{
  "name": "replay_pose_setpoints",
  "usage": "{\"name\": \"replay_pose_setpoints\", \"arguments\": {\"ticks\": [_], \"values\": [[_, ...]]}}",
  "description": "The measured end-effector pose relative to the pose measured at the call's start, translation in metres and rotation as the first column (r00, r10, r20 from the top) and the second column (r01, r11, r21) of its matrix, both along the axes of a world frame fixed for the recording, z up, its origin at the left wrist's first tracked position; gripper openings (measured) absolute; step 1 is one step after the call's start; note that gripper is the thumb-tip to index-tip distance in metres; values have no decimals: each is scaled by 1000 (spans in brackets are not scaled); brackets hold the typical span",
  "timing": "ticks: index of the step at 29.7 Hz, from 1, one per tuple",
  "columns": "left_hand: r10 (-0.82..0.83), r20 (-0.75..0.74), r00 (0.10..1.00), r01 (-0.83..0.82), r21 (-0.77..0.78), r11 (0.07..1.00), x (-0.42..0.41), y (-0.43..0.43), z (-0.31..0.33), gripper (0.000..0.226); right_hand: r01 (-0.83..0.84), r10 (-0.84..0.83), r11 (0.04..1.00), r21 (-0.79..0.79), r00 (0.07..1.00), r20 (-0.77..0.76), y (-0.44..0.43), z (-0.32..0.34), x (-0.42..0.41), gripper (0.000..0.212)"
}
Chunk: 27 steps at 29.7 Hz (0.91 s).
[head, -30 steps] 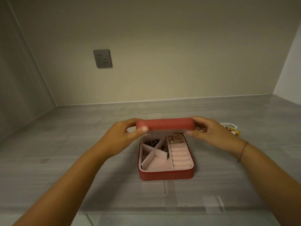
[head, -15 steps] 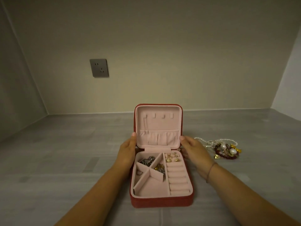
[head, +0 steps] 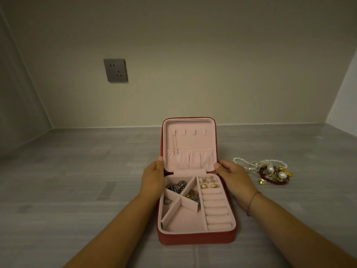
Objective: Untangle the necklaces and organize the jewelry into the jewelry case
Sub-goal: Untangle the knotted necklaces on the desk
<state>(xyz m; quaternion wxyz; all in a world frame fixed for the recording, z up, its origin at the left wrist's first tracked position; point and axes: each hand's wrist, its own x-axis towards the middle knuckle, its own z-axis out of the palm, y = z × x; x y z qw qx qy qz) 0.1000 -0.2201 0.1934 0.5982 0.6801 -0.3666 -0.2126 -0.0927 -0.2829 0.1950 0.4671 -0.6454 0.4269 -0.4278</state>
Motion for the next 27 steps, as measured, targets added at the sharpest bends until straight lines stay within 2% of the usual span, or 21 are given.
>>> {"name": "replay_pose_setpoints", "arguments": {"ticks": [12, 20, 27], "values": [[-20, 56, 998, 23, -53, 998, 1, 2, -5, 38, -2, -19, 988, 154, 991, 133, -4, 2, 2, 16], [-33, 57, 998, 38, -74, 997, 3, 0, -11, 42, 80, -81, 996, 29, 996, 48, 0, 3, -1, 25], [-27, 40, 999, 30, -74, 997, 4, -2, -11, 39, 104, -116, 989, 103, 986, 121, 3, 5, -9, 25]]}}
